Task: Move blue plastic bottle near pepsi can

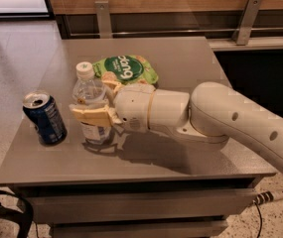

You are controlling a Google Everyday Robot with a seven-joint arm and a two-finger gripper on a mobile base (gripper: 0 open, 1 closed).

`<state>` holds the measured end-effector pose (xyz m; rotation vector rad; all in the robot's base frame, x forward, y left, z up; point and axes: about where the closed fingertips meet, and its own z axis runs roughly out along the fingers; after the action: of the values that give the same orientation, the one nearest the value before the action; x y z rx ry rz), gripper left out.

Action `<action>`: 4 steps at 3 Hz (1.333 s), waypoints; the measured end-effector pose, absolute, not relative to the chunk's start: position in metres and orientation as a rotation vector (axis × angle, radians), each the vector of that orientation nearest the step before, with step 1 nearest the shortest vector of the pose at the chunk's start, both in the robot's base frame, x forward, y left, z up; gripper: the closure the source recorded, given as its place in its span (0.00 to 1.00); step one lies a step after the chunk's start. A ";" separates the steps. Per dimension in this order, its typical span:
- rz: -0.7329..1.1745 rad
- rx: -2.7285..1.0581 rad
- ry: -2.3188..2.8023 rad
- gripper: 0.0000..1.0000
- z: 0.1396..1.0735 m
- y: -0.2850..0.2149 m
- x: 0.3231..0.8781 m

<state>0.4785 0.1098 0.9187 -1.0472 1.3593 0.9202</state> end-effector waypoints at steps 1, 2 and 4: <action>0.921 -1.051 1.357 0.83 0.919 0.112 0.477; 0.923 -1.057 1.354 0.52 0.921 0.115 0.476; 0.924 -1.065 1.350 0.07 0.922 0.118 0.474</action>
Offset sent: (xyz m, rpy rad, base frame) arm -0.0010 0.0018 0.0006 -0.0008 -0.0013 0.0034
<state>0.4737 0.1184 0.9220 -1.0648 1.3497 0.9244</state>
